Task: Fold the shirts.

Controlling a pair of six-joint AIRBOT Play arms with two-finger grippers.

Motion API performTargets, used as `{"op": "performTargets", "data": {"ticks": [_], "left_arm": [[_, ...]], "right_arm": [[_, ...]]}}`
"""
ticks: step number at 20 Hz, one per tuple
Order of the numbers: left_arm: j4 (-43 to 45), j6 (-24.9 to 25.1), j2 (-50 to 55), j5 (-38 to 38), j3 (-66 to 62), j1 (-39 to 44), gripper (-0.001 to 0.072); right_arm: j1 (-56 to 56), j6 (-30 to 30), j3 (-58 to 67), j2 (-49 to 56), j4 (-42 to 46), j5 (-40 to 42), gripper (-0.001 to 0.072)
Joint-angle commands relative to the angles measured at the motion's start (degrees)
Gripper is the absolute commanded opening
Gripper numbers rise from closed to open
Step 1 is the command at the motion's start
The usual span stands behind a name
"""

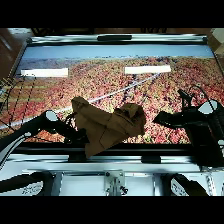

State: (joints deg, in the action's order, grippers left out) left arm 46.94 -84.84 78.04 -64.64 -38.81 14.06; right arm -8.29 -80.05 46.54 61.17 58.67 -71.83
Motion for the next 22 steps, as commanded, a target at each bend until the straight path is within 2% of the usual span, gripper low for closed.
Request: {"op": "performTargets", "data": {"ticks": [1, 2, 3, 5, 8, 13, 14, 15, 16, 19, 21, 22], "left_arm": [[-2.62, -0.02, 0.44, 4.46, -0.33, 0.24, 0.0205], [-2.60, 0.26, 0.42, 4.48, -0.74, 0.22, 0.0149], [-2.60, 1.64, 0.37, 4.11, -1.38, 0.17, 0.0049], [-2.58, 2.78, 0.37, 3.80, -2.69, 0.20, 0.0037], [-2.58, 2.82, 0.26, 3.82, -3.87, 0.31, 0.0037], [-2.60, 2.75, -0.76, 3.80, -4.04, 0.31, 0.0036], [-2.60, 2.75, -1.40, 3.82, -4.07, 0.31, 0.0036], [-2.56, 2.82, -2.29, 3.82, -4.07, 0.22, 0.0036], [-2.58, 2.86, -3.69, 3.85, -4.13, -0.13, 0.0036], [-1.27, 4.90, -10.91, 3.85, -8.22, -1.18, 0.0034], [1.22, 5.73, -17.75, 3.82, -16.39, -3.21, 0.0034], [1.53, 7.85, -21.51, 3.82, -22.58, -4.96, 0.0034]], "right_arm": [[-0.04, 2.38, 0.00, 3.41, -7.06, -0.15, 0.0578], [-0.04, 2.84, 0.00, 4.26, -9.27, 0.46, 0.0578], [-0.02, 4.17, 0.00, 4.90, -11.82, 0.81, 0.0578], [-0.04, 5.81, 0.00, 5.92, -15.17, 2.16, 0.0578], [0.26, 5.03, 0.00, 7.65, -15.30, 6.03, 0.0578], [9.09, 2.84, 0.00, 13.20, -14.36, 14.82, 0.0565], [10.49, 1.16, 0.00, 14.08, -13.84, 16.96, 0.0396], [11.41, 0.02, 0.00, 14.38, -13.62, 18.67, 0.0069], [11.58, 0.07, 0.26, 14.23, -13.70, 19.43, 0.0065], [10.80, 6.32, 5.55, 10.82, -13.31, 15.15, 0.0064], [9.42, 11.26, 12.35, 5.33, -13.38, 12.17, 0.0064], [8.31, 13.16, 16.74, 1.62, -13.35, 11.93, 0.0064]]}}
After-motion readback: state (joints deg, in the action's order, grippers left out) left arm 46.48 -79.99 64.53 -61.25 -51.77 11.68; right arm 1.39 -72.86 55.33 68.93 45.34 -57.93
